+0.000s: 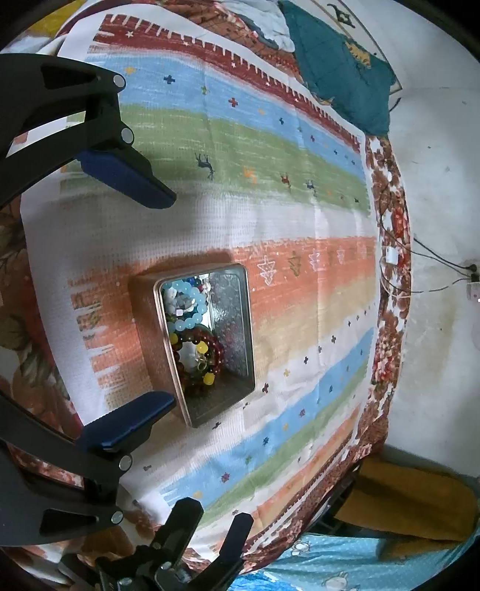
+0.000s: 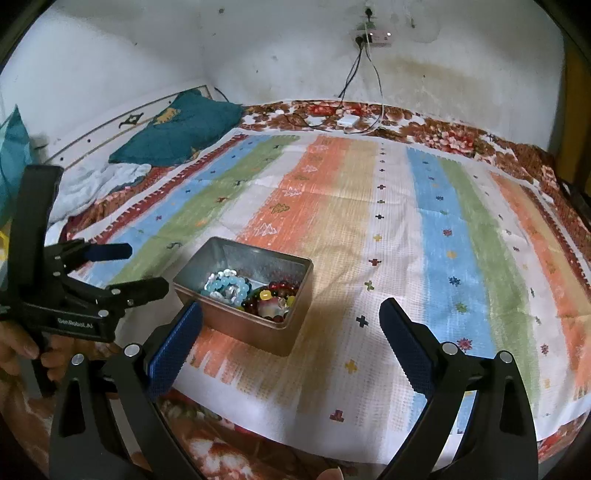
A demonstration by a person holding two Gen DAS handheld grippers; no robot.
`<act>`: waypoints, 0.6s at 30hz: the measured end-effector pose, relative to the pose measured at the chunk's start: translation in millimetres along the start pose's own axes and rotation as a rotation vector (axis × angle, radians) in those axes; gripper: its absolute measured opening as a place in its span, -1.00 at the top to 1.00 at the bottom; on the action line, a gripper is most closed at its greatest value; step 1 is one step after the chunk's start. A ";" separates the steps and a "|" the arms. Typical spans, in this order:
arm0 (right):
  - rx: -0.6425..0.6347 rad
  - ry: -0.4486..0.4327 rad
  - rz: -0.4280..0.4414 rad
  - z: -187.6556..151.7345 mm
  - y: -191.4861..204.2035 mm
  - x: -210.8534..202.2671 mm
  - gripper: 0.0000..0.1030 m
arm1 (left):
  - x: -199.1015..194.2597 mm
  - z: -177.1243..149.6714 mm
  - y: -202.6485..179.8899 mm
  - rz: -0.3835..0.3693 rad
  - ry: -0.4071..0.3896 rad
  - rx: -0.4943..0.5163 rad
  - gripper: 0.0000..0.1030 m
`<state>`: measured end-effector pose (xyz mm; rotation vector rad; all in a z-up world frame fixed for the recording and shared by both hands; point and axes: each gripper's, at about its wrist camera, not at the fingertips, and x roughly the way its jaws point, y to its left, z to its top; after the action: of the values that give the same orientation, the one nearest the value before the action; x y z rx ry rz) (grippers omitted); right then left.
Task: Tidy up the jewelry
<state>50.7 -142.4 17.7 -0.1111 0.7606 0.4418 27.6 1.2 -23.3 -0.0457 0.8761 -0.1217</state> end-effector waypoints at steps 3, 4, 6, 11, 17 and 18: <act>-0.022 0.001 -0.001 -0.6 4.2 1.1 -0.89 | -1.3 0.0 -2.2 0.001 -0.008 0.010 -0.89; -0.025 0.002 -0.001 -0.7 5.0 1.3 -0.89 | -1.5 0.2 -2.5 0.002 -0.010 0.010 -0.89; -0.028 0.002 -0.002 -1.1 5.3 1.5 -0.89 | -1.3 0.4 -2.4 0.004 -0.008 0.010 -0.89; -0.024 0.010 -0.005 -1.9 5.2 2.8 -0.89 | -2.2 1.7 -2.3 0.005 -0.008 0.011 -0.89; -0.028 0.004 -0.017 -3.7 8.9 1.5 -0.89 | -2.2 0.9 -2.0 0.005 -0.008 0.010 -0.89; -0.028 0.007 -0.016 -3.7 8.5 1.7 -0.88 | -2.4 0.9 -2.1 0.002 -0.009 0.011 -0.89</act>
<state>45.7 -135.1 14.4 -0.1451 0.7605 0.4369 26.5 -0.6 -20.7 -0.0354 0.8666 -0.1245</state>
